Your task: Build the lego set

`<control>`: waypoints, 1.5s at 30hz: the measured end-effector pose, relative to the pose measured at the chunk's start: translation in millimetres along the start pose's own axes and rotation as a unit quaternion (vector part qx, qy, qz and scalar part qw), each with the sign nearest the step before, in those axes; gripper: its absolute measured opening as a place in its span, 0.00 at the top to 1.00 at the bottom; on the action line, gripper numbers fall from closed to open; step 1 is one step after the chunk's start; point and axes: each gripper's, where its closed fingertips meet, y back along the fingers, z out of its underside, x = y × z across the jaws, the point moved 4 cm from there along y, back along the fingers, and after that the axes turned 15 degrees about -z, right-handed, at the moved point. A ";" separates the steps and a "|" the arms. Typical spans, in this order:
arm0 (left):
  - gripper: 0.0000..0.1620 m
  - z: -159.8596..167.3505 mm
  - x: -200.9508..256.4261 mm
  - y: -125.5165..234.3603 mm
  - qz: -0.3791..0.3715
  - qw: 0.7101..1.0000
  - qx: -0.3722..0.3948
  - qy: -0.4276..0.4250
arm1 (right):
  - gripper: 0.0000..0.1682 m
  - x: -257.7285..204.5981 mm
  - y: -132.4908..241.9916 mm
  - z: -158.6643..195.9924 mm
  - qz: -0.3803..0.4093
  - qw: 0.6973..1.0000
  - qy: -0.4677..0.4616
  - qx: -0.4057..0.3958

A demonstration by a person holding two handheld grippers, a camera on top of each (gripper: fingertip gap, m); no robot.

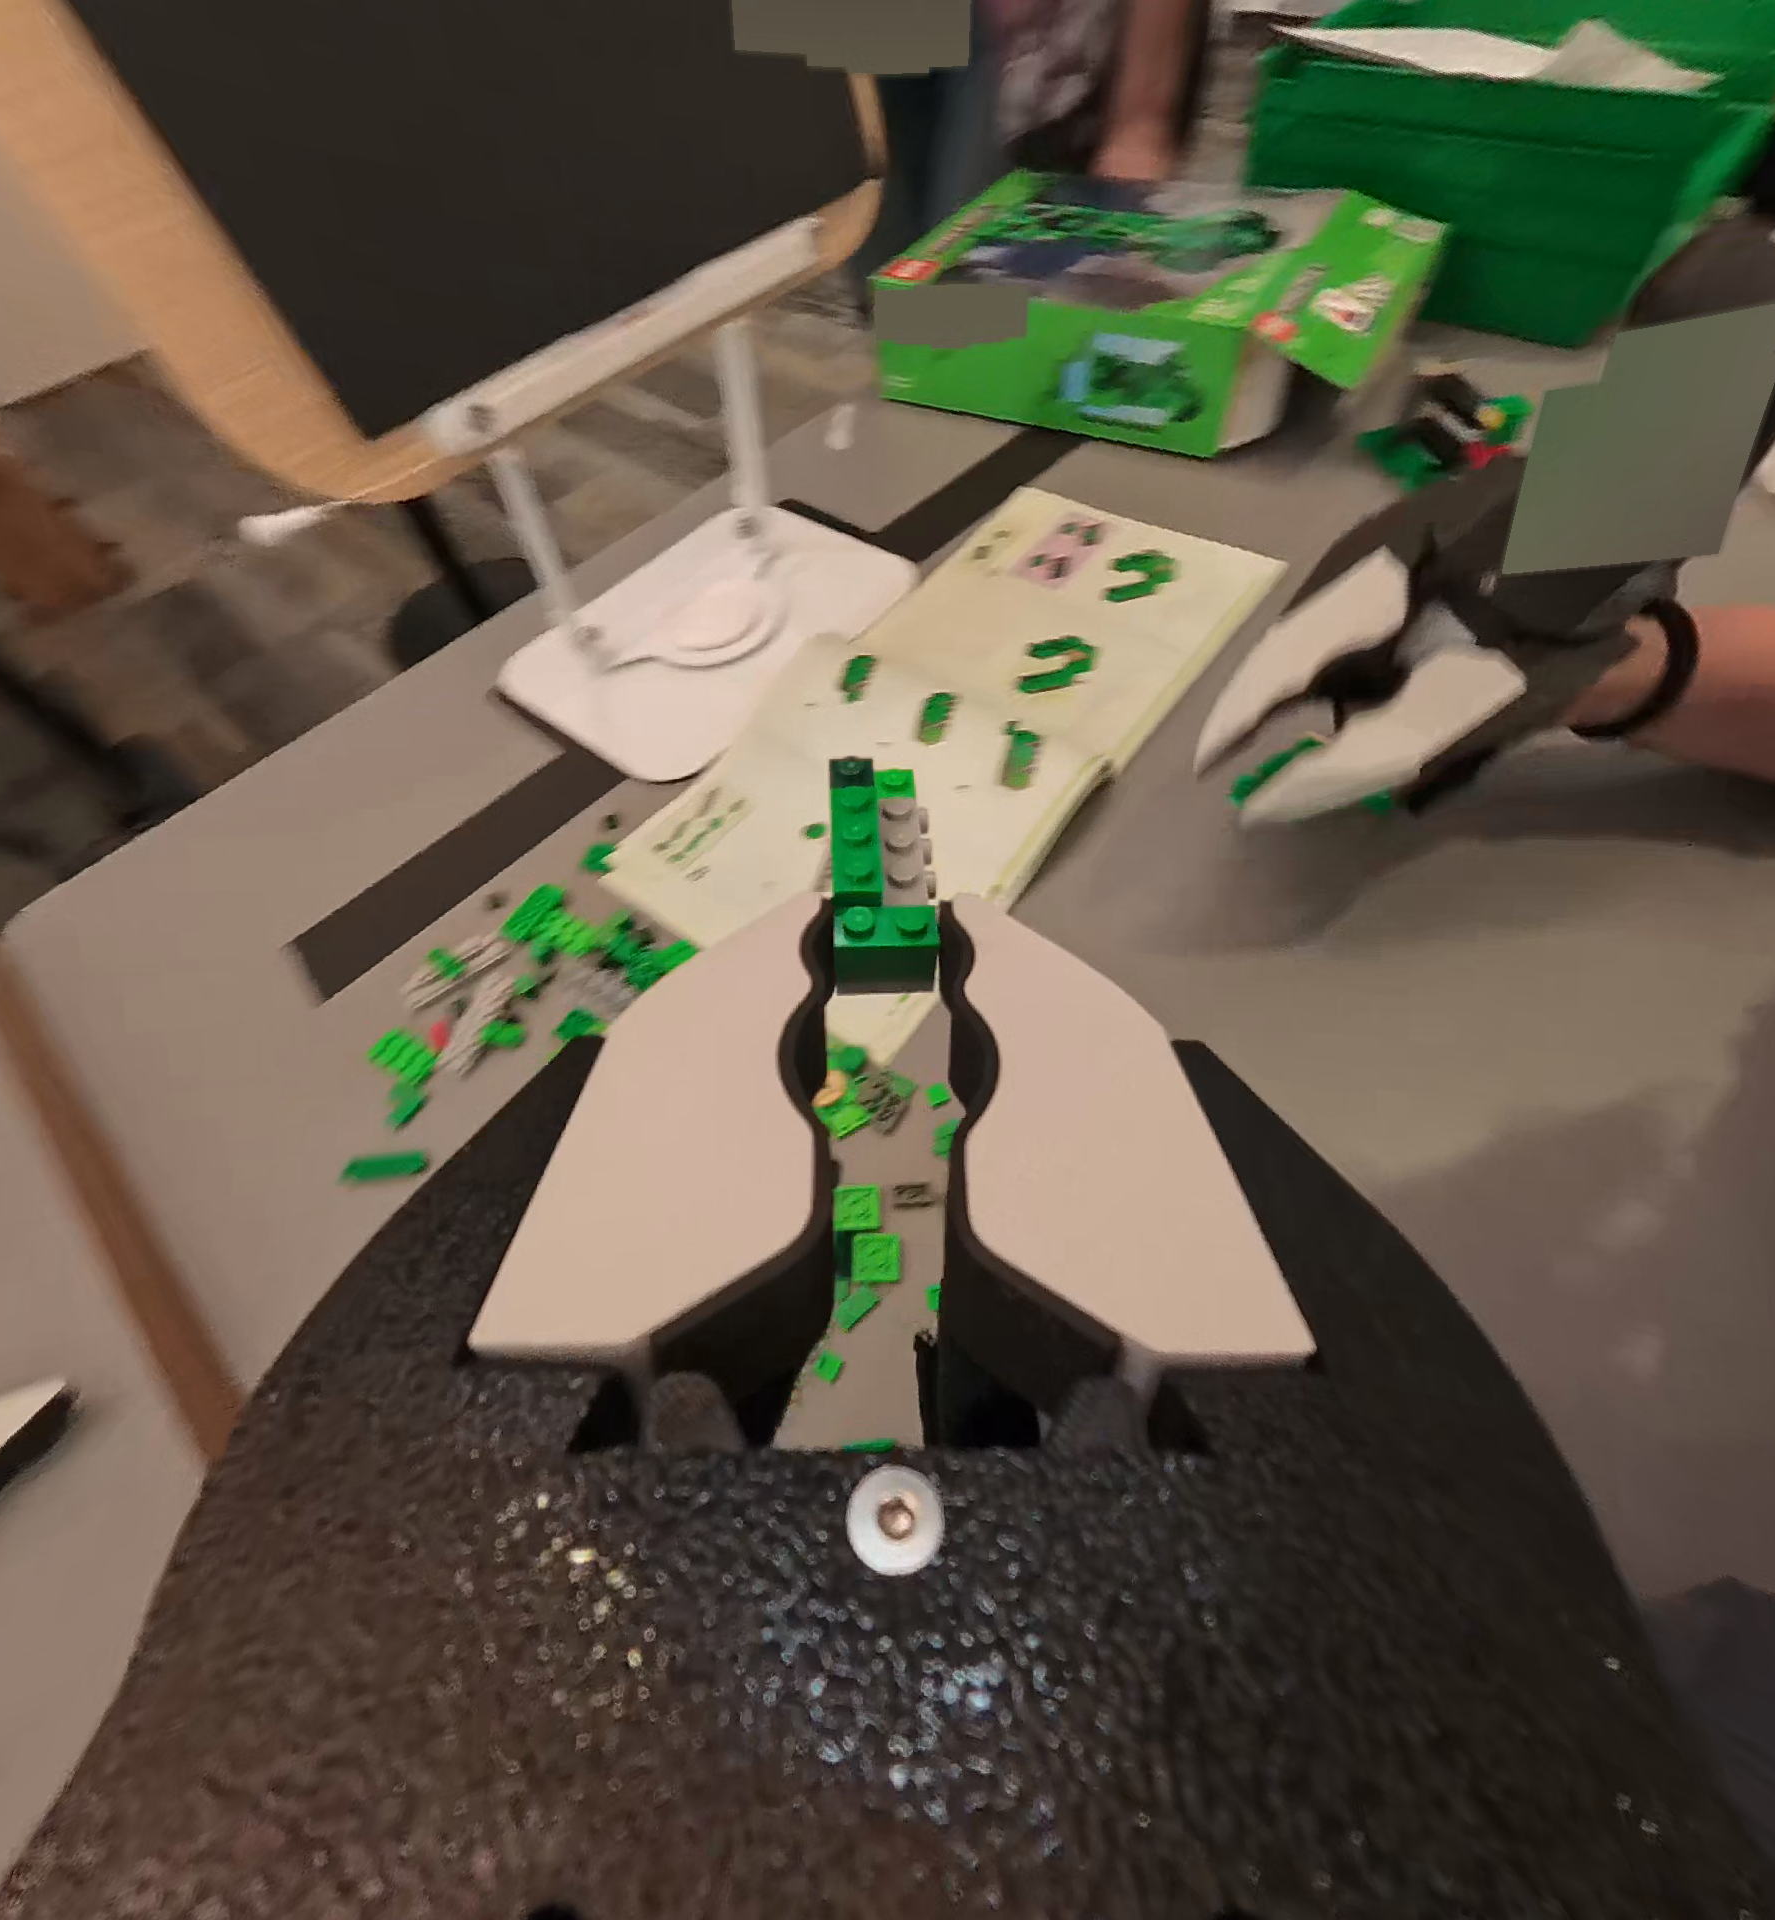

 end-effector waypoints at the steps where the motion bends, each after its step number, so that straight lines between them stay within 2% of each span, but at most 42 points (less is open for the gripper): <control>1: 0.89 0.2 -3.6 3.9 -0.014 1.000 0.003 0.001 | 0.89 0.0 -18.3 -5.7 -0.029 1.000 -0.005 -0.010; 5: 0.89 -0.2 -16.7 20.1 -0.071 0.997 0.019 0.003 | 0.92 3.9 -87.4 -25.9 -0.113 0.993 0.019 -0.042; 9: 0.89 2.9 -27.5 35.4 -0.120 0.992 0.025 0.007 | 0.92 15.2 -143.7 -40.8 -0.205 0.969 0.077 -0.114; 14: 0.89 5.2 -37.1 52.2 -0.154 0.987 0.046 0.020 | 0.92 29.8 -189.8 -58.4 -0.297 0.935 0.100 -0.167; 18: 0.89 8.4 -41.6 60.2 -0.172 0.984 0.050 0.025 | 0.92 59.0 -214.1 -55.2 -0.293 0.910 0.173 -0.237; 20: 0.89 10.7 -44.8 63.4 -0.180 0.982 0.051 0.030 | 0.91 66.2 -223.1 -57.0 -0.319 0.899 0.169 -0.248; 26: 0.89 14.6 -48.8 66.8 -0.184 0.981 0.057 0.040 | 0.89 72.6 -239.1 -49.8 -0.376 0.838 0.219 -0.331; 32: 0.89 15.0 -49.3 66.4 -0.180 0.981 0.060 0.042 | 0.89 72.8 -250.0 -48.5 -0.374 0.802 0.314 -0.342; 38: 0.89 15.7 -50.1 67.5 -0.178 0.981 0.066 0.046 | 0.89 71.9 -256.1 -43.9 -0.389 0.769 0.344 -0.372; 42: 0.89 14.7 -49.3 67.1 -0.174 0.981 0.069 0.045 | 0.93 69.4 -254.3 -46.2 -0.386 0.767 0.357 -0.367; 45: 0.89 13.8 -48.3 66.8 -0.172 0.982 0.070 0.042 | 0.93 63.5 -240.8 -54.4 -0.368 0.780 0.375 -0.340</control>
